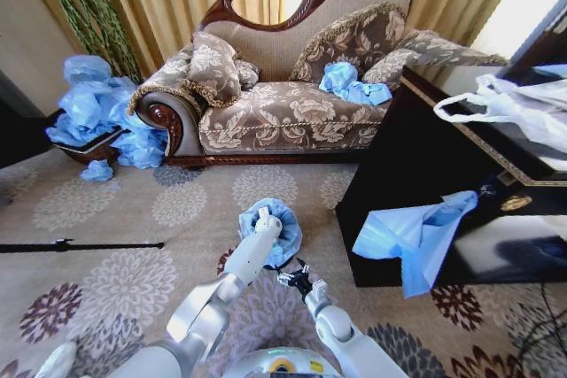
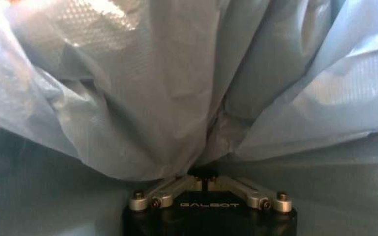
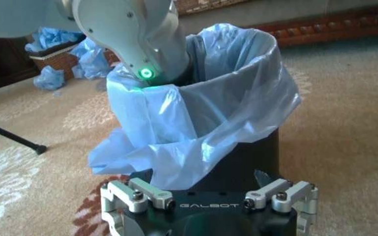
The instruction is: Place a garbage bag over the trash bin.
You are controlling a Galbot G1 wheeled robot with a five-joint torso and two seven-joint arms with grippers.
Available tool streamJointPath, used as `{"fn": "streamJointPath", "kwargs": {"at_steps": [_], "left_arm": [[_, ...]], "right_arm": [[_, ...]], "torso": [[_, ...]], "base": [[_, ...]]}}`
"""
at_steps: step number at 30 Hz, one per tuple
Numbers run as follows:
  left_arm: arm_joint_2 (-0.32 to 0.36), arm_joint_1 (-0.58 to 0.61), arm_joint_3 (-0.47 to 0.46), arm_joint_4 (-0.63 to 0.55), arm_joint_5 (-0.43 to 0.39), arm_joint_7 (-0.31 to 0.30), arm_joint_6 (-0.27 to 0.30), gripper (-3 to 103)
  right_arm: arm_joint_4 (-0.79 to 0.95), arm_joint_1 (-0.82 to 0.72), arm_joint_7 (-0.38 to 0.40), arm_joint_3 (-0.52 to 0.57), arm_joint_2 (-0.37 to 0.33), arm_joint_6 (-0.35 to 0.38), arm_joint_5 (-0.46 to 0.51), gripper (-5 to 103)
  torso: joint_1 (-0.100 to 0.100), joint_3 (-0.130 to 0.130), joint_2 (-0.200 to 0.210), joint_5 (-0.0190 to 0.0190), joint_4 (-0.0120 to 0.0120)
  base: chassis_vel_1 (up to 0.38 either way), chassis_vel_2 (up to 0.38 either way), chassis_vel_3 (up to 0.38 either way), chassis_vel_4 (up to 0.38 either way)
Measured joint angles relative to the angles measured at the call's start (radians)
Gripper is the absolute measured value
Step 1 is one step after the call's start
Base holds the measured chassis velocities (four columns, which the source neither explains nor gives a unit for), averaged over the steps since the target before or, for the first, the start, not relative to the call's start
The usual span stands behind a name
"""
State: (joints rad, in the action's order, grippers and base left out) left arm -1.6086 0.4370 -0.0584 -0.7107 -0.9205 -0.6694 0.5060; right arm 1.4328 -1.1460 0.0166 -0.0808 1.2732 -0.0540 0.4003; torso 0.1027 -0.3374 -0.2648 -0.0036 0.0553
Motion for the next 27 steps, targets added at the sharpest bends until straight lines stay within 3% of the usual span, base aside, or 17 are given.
{"fn": "streamJointPath", "kwargs": {"at_steps": [14, 20, 27], "left_arm": [[0.0, 0.043, 0.007, -0.029, 0.01, -0.008, 0.008, 0], [0.019, 0.072, 0.01, -0.129, 0.01, 0.005, 0.001, 0], [0.09, 0.145, 0.022, -0.36, -0.003, 0.0, 0.019, 0]], "right_arm": [[0.034, -0.021, 0.005, -0.002, -0.003, 0.002, -0.011, 100], [0.051, -0.037, 0.009, 0.001, -0.005, 0.004, -0.02, 100], [0.072, -0.045, 0.022, -0.002, -0.01, 0.007, -0.026, 100]], "torso": [[0.0, 0.0, 0.0, 0.0, -0.0002], [0.0, 0.0, 0.0, 0.0, 0.0], [0.0, 0.0, 0.0, -0.0001, 0.0001]], "base": [[0.0, 0.0, 0.0, 0.0], [0.0, 0.0, 0.0, 0.0], [0.0, 0.0, 0.0, 0.0]]}}
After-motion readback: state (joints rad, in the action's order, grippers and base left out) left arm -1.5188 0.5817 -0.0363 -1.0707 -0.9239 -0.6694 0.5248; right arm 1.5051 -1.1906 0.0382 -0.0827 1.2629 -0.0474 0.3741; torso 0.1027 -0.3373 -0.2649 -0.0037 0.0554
